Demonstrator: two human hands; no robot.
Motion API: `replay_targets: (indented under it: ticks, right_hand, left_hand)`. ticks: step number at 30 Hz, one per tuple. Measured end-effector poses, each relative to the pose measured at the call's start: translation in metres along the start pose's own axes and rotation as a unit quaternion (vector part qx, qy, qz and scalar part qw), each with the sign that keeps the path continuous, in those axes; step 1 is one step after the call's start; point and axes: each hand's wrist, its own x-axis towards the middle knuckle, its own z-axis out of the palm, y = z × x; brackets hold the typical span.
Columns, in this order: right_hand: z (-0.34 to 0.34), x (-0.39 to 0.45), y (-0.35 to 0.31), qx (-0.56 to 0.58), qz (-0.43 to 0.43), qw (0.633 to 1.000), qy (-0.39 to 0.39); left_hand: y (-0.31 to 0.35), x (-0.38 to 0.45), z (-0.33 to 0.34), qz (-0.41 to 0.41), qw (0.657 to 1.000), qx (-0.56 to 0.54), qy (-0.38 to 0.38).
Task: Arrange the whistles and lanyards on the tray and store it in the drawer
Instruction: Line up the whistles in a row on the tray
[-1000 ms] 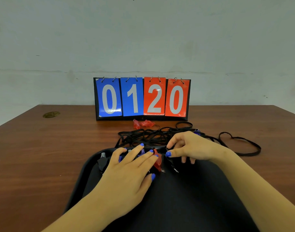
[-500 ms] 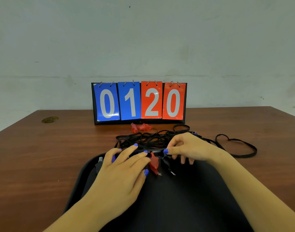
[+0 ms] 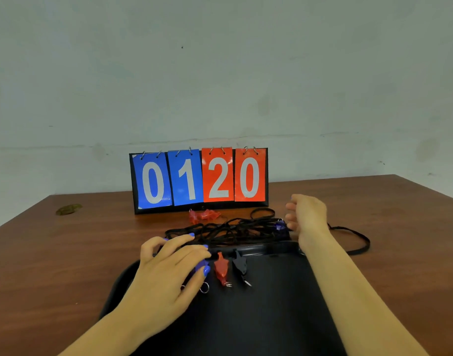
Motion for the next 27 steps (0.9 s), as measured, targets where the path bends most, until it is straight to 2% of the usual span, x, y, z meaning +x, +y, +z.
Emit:
replay_targets:
  ticks: [5,7,9,12,14,16,19,23,27]
  right_hand:
    - [0.004,0.002,0.0,-0.198,0.013,0.978,-0.059]
    - [0.003,0.005,-0.003,-0.255,-0.021,0.964,-0.072]
    - [0.002,0.011,-0.007,-0.345,-0.075,0.931,-0.091]
    - [0.004,0.019,-0.007,-0.477,-0.106,0.868,-0.092]
    - [0.009,0.019,-0.006,-0.548,-0.106,0.824,-0.093]
    - [0.017,0.019,-0.004,-0.59,-0.131,0.79,-0.1]
    - [0.036,0.02,0.0,-0.584,-0.217,0.766,-0.157]
    - [0.071,0.028,0.012,-0.546,-0.288,0.733,-0.287]
    - [0.108,0.038,0.032,-0.54,-0.328,0.703,-0.328]
  left_hand:
    - [-0.004,0.004,-0.005,0.033,0.999,0.021,-0.002]
    - [-0.006,0.004,-0.007,0.049,0.998,0.017,0.017]
    - [-0.008,0.004,-0.008,0.076,0.995,0.009,0.067]
    - [-0.006,0.011,-0.014,0.12,0.983,0.009,0.138]
    - [-0.009,0.026,-0.019,0.08,0.987,0.004,0.138]
    - [-0.018,0.048,-0.018,0.019,0.994,0.007,0.109]
    - [-0.04,0.087,-0.002,-0.064,0.997,-0.029,0.025]
    - [-0.061,0.124,0.032,-0.17,0.972,-0.14,-0.08]
    - [-0.073,0.14,0.063,-0.214,0.95,-0.173,-0.144]
